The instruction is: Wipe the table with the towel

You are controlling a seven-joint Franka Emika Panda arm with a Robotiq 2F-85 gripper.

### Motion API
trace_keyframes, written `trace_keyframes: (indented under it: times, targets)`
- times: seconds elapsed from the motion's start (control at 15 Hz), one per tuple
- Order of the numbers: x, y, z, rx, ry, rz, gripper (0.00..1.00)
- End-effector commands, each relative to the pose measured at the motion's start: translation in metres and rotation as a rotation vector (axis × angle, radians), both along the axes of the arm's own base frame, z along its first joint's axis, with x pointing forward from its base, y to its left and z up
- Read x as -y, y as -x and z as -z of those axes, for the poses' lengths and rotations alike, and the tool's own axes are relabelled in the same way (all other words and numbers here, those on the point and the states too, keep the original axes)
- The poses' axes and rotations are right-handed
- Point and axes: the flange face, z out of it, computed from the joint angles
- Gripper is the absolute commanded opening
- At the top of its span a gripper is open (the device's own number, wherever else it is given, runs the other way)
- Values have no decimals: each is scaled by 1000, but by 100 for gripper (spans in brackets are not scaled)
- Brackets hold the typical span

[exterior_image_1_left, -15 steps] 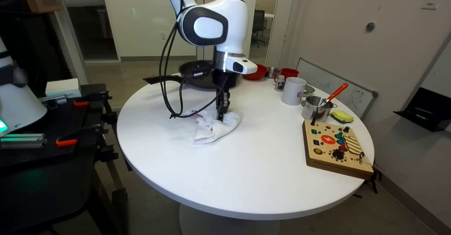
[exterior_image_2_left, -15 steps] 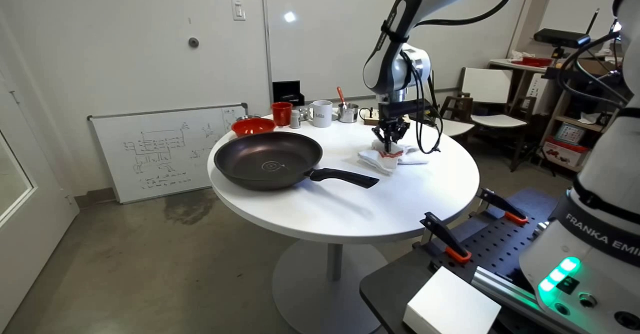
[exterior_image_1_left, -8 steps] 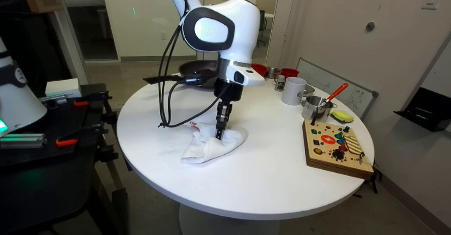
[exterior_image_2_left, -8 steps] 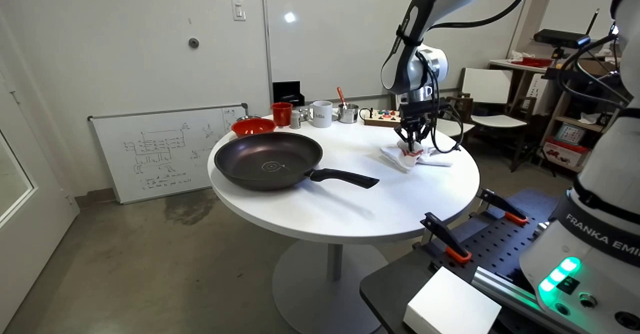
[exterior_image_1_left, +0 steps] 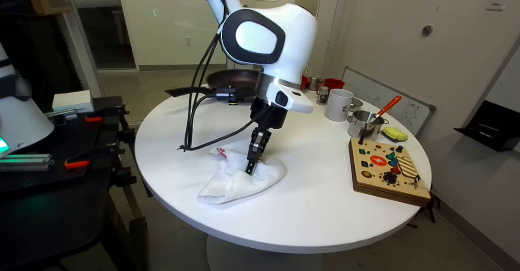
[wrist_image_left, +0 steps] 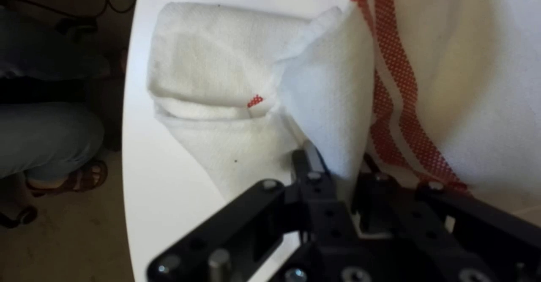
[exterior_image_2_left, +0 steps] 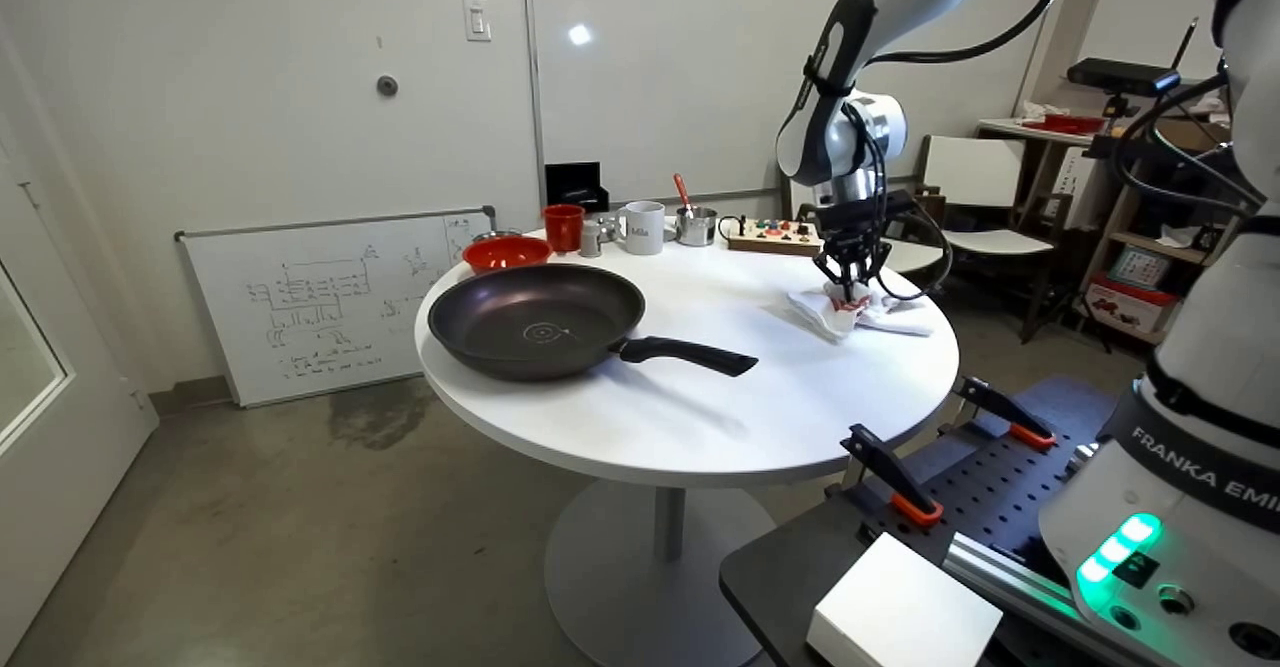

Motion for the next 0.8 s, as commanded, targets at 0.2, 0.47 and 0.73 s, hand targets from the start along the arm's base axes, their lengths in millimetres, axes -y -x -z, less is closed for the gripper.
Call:
trace_keyframes:
  times: [0.2,0.47,0.73]
  targets:
    - [-65,-39,43,41,-68,-159,7]
    - [-137,-64,33,112,-154,-305,7]
    - [-220,-81,32,171,-270,-458,7]
